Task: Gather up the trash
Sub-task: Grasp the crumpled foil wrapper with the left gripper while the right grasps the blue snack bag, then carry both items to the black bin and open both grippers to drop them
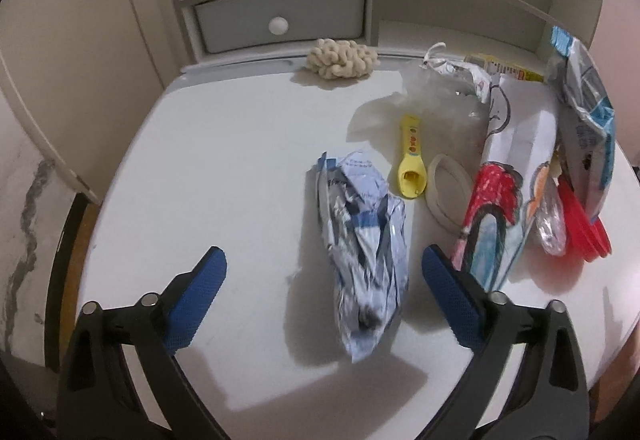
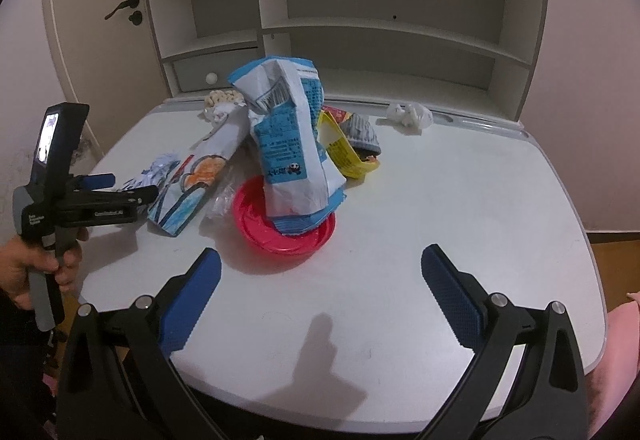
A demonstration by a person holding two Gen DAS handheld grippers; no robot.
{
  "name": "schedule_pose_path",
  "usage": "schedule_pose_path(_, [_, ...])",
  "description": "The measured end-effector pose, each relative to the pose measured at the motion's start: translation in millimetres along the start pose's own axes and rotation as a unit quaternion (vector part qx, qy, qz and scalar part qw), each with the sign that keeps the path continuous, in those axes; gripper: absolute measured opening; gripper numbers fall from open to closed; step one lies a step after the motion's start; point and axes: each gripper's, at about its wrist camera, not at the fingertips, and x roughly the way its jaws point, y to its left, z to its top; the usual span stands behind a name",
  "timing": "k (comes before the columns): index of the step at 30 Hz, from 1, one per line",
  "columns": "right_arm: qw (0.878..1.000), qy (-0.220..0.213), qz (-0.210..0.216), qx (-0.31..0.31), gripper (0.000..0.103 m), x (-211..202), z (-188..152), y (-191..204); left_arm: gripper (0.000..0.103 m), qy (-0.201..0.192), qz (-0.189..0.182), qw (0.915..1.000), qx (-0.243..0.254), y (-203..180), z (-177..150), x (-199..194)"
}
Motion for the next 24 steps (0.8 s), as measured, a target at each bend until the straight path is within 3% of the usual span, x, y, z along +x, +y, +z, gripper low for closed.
schedule_pose_path(2, [1.000,0.002,0.006,0.002,0.097,7,5,-1,0.034,0.011,-0.011,0.9999,0.005,0,0,6])
schedule_pose_path(3, [1.000,0.004,0.010,0.004,0.097,12,9,-2,0.030,0.005,-0.007,0.9999,0.010,-1,0,5])
schedule_pose_path(12, [0.999,0.002,0.013,-0.035,0.091,62,63,20,0.030,-0.013,-0.016,0.9998,-0.004,13,-2,-23])
schedule_pose_path(14, [0.999,0.005,-0.003,-0.053,0.080,73,71,26,0.030,-0.023,-0.020,0.9995,-0.001,11,-1,-33])
schedule_pose_path(16, [0.998,0.019,-0.005,-0.066,0.037,84,77,29,0.030,-0.030,-0.025,0.9992,0.001,7,-2,-43])
schedule_pose_path(21, [0.998,-0.037,0.025,-0.050,0.033,44,89,20,0.030,-0.051,-0.031,0.9981,0.016,-10,0,-66])
schedule_pose_path(24, [0.996,-0.078,0.045,-0.017,0.033,5,92,-8,0.030,-0.060,-0.039,0.9971,0.026,-27,4,-77])
